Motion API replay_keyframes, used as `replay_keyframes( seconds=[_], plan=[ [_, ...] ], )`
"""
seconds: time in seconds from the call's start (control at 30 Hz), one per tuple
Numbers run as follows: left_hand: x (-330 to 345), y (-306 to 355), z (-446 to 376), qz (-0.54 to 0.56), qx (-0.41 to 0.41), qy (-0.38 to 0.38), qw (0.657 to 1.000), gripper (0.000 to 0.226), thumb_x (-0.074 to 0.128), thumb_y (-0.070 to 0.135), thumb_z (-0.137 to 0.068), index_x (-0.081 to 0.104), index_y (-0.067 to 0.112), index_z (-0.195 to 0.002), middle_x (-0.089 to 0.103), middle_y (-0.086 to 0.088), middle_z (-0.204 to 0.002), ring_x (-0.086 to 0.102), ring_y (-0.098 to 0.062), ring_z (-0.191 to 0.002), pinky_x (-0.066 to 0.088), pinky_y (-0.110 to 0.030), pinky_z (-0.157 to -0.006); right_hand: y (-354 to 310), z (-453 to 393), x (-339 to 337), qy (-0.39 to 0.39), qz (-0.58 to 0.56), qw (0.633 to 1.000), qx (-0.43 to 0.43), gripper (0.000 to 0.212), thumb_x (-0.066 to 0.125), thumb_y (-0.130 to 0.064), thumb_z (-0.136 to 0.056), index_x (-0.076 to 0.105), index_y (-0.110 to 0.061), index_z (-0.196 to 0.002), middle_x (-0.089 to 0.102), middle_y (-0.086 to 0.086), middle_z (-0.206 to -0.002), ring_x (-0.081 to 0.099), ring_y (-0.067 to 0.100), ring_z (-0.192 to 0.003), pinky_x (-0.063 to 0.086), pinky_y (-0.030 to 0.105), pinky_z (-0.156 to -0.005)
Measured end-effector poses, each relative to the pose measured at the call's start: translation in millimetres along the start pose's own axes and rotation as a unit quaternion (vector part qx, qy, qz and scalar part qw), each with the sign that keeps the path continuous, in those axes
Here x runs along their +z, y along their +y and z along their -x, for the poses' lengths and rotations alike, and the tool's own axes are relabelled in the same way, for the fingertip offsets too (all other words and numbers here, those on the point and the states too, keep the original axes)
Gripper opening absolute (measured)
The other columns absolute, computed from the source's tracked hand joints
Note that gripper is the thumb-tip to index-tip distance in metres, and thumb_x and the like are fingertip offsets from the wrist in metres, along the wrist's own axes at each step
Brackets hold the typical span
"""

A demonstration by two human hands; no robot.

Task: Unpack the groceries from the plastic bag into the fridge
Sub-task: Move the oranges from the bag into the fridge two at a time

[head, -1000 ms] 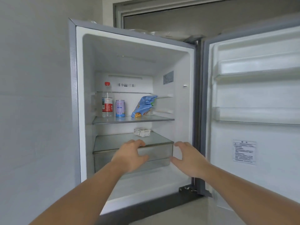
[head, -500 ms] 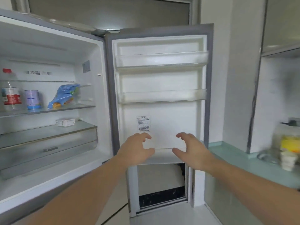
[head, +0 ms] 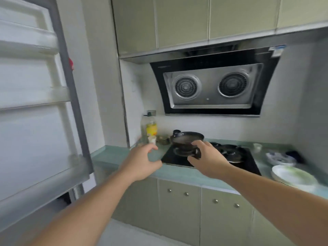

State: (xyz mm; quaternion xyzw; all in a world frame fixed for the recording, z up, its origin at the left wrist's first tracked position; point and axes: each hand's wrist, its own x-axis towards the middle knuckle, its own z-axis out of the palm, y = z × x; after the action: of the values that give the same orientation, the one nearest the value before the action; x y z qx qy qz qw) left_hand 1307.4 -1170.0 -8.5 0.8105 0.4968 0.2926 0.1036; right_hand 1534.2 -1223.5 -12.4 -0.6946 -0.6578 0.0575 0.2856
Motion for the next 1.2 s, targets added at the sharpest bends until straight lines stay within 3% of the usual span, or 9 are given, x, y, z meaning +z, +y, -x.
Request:
replay_keyframes(
  seconds=[0.13,0.3,0.43,0.5,0.8,0.93,1.2],
  plan=[
    [63,60,-18,0.017,0.086,-0.082,0.993,0.047,0.066,0.042,-0.076,0.057,0.032,-0.122,0.052,0.011,-0.112,0.053,-0.013,-0.107,0.045,-0.029,-0.091,71,54,-42,0.044,0.037,0.993,0.107,0.061,0.053,-0.044,-0.09,0.031,-0.027,-0.145,0.04,0.001,-0.143,0.051,0.02,-0.116,0.049,0.034,-0.089],
    [136,178,-27,0.074,0.182,-0.156,0.968,0.046,0.065,0.042,-0.078,0.055,0.035,-0.123,0.051,0.013,-0.113,0.051,-0.011,-0.11,0.046,-0.034,-0.095,157,141,-115,0.11,0.068,0.964,0.235,0.058,0.053,-0.043,-0.09,0.033,-0.029,-0.143,0.04,-0.001,-0.141,0.056,0.021,-0.101,0.051,0.03,-0.073],
    [195,285,-10,0.096,0.255,-0.211,0.939,0.047,0.063,0.042,-0.081,0.052,0.036,-0.126,0.049,0.013,-0.121,0.052,-0.011,-0.11,0.046,-0.032,-0.091,223,213,-171,0.144,0.095,0.935,0.311,0.059,0.055,-0.043,-0.089,0.034,-0.027,-0.142,0.04,0.0,-0.141,0.06,0.019,-0.092,0.051,0.034,-0.082],
    [226,339,5,0.104,0.279,-0.241,0.924,0.049,0.062,0.042,-0.08,0.051,0.037,-0.127,0.047,0.013,-0.128,0.051,-0.012,-0.112,0.045,-0.029,-0.09,254,250,-198,0.156,0.089,0.921,0.346,0.061,0.057,-0.041,-0.088,0.035,-0.025,-0.143,0.04,0.002,-0.142,0.06,0.019,-0.099,0.049,0.033,-0.089],
    [313,533,68,0.138,0.373,-0.306,0.865,0.05,0.062,0.045,-0.078,0.052,0.037,-0.126,0.049,0.011,-0.131,0.052,-0.014,-0.112,0.046,-0.033,-0.095,358,379,-292,0.206,0.106,0.866,0.443,0.063,0.057,-0.043,-0.087,0.033,-0.025,-0.143,0.038,0.001,-0.143,0.055,0.018,-0.107,0.048,0.032,-0.09],
    [340,597,75,0.153,0.402,-0.32,0.844,0.049,0.062,0.043,-0.078,0.052,0.036,-0.126,0.051,0.01,-0.126,0.052,-0.014,-0.108,0.046,-0.035,-0.097,394,408,-320,0.222,0.116,0.844,0.474,0.064,0.058,-0.042,-0.088,0.033,-0.022,-0.144,0.037,0.002,-0.146,0.047,0.021,-0.124,0.044,0.035,-0.099],
    [423,686,42,0.185,0.439,-0.347,0.808,0.05,0.063,0.042,-0.079,0.052,0.035,-0.127,0.05,0.01,-0.126,0.049,-0.013,-0.11,0.045,-0.034,-0.097,476,406,-361,0.238,0.143,0.815,0.509,0.061,0.058,-0.042,-0.087,0.035,-0.026,-0.141,0.039,0.0,-0.143,0.053,0.022,-0.113,0.045,0.031,-0.093]
  ],
)
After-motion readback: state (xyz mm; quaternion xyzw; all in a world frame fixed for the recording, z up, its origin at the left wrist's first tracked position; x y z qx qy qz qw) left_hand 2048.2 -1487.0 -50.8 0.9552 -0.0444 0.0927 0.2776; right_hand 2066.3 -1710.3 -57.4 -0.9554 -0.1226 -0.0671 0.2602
